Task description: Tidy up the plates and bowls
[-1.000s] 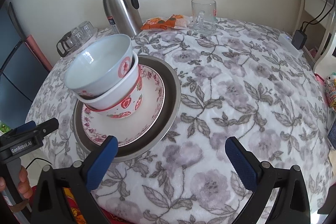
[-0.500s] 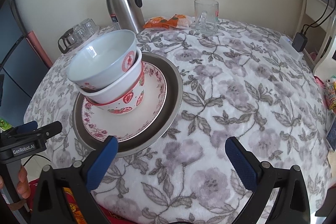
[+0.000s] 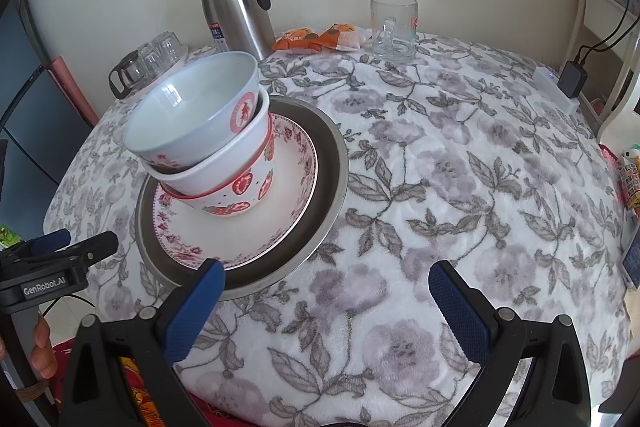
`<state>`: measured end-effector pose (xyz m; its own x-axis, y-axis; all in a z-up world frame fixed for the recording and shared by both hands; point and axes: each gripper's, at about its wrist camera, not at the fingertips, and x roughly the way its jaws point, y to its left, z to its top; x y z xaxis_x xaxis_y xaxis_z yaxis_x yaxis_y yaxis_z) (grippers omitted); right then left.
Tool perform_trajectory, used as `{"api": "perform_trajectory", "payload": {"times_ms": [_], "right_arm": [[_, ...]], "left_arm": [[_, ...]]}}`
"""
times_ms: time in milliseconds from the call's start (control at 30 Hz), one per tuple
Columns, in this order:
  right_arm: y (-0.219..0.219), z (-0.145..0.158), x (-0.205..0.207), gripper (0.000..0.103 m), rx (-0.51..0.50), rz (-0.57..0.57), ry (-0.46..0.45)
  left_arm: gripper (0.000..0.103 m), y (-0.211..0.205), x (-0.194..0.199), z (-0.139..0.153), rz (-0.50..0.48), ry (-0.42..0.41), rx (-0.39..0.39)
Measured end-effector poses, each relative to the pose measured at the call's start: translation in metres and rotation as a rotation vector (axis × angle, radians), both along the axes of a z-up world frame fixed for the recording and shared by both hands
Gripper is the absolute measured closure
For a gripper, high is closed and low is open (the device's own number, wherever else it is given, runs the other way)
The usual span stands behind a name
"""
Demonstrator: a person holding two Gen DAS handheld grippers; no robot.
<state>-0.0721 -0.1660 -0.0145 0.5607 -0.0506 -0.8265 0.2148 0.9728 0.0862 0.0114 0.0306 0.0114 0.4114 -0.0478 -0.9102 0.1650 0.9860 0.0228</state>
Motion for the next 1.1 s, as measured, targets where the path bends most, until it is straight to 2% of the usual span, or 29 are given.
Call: {"api": "perform_trajectory", "payload": {"times_ms": [1100], "right_arm": [[0.0026, -0.0035, 0.0026, 0.000, -0.009, 0.005, 0.018]], "left_arm": [[0.003, -0.0010, 0.0010, -0.0025, -0.011, 0.008, 0.006]]}}
